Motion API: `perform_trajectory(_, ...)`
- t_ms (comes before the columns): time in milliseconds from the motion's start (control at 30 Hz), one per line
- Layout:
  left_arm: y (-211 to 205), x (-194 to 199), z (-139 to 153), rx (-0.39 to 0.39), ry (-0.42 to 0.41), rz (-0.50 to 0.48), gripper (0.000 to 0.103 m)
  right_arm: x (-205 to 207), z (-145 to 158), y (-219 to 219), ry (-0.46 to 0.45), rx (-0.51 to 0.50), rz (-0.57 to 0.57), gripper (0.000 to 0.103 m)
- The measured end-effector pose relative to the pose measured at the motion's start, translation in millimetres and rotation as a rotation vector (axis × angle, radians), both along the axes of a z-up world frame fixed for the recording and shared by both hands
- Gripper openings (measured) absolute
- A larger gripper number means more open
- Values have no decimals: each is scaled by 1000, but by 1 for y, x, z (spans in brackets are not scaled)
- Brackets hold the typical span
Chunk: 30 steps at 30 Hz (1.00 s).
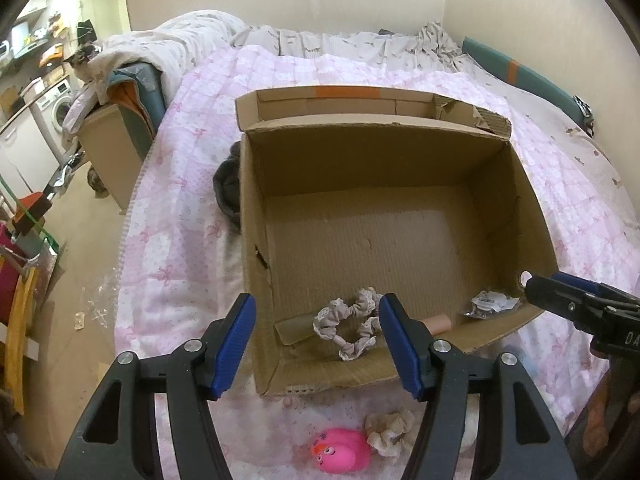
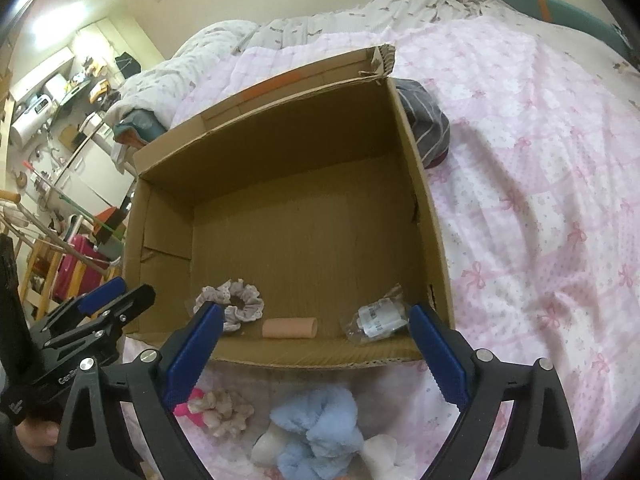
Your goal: Organize soft objects
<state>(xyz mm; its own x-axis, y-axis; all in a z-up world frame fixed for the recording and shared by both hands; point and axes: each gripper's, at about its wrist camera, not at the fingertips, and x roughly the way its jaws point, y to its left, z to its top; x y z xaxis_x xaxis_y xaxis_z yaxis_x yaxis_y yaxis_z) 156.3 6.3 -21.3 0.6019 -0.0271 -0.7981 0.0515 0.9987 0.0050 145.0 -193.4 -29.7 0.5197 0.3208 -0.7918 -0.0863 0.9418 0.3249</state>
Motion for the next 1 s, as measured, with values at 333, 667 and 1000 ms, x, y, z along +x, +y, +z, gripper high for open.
perform_trajectory(333, 29, -26, 19, -16, -44, 124, 61, -21, 16, 1, -48, -35, 8, 100)
perform_trajectory(667, 45, -57, 25, -60, -50, 163, 61, -54, 16, -4, -57, 52, -32, 103)
perform_trajectory(1000, 54, -79, 25, -88, -53, 231, 70, -74, 21, -10, -96, 53, -72, 103)
